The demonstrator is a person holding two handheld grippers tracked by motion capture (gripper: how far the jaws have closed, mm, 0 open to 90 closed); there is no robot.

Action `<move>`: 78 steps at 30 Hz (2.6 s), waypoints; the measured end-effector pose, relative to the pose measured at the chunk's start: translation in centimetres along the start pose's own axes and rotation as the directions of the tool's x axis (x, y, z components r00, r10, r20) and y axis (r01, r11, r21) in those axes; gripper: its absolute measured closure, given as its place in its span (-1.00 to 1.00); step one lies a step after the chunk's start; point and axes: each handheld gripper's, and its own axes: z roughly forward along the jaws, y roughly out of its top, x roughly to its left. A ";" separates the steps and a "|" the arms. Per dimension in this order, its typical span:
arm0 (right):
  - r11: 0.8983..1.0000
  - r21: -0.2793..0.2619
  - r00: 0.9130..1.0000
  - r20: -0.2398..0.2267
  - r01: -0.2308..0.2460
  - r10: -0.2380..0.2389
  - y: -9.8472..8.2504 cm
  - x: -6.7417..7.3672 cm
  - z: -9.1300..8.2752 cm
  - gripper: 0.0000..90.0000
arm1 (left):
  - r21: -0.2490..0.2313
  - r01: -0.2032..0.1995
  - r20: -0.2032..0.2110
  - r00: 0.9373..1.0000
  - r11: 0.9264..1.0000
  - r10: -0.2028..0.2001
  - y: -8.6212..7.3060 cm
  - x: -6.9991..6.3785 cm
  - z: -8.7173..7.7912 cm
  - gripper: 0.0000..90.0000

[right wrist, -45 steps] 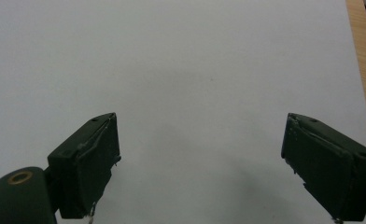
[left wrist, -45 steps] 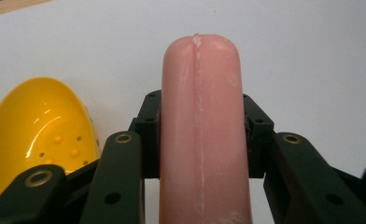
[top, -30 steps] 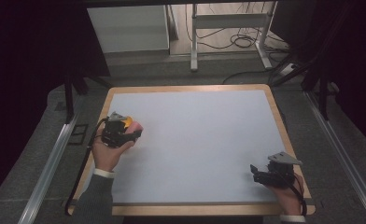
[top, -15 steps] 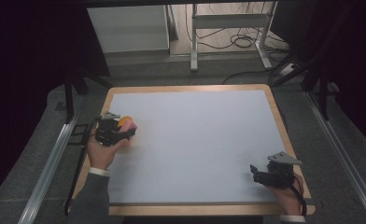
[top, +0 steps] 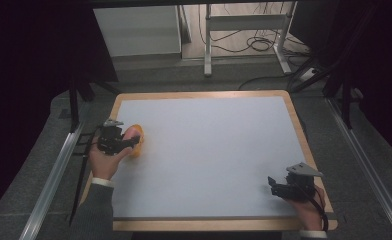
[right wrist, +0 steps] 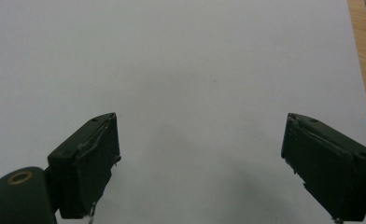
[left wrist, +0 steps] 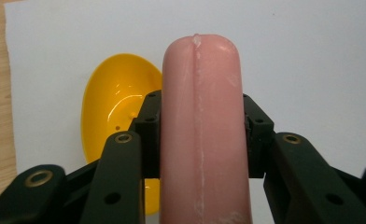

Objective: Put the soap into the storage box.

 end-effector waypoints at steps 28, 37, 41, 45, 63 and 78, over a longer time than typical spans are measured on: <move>1.000 0.004 1.000 0.001 0.002 -0.002 -0.1 0.0 0.1 -0.75 | 0.039 0.008 -0.044 0.999 0.999 -0.006 0.8 1.6 1.4 0.33; 1.000 0.005 1.000 0.003 0.002 -0.002 -0.1 -0.1 0.2 -0.75 | 0.066 0.016 -0.055 0.998 0.998 -0.012 1.0 2.0 2.5 0.33; 1.000 0.005 1.000 0.003 0.001 -0.001 -0.1 -0.1 0.2 -0.75 | 0.072 0.017 -0.059 0.998 0.997 -0.013 1.0 2.1 2.8 0.33; 1.000 0.006 1.000 0.004 0.002 -0.002 -0.2 -0.1 0.2 -0.75 | 0.078 0.022 -0.064 0.998 0.997 -0.017 1.0 2.2 3.3 0.33; 1.000 0.007 1.000 0.005 0.004 -0.004 -0.2 -0.1 0.3 -0.75 | 0.131 0.043 -0.082 0.996 0.990 -0.032 -0.1 2.9 5.5 0.33; 1.000 0.008 1.000 0.003 0.006 -0.006 -0.2 0.0 0.3 -0.75 | -0.008 0.003 -0.063 0.998 1.000 -0.003 0.5 1.9 1.7 -0.31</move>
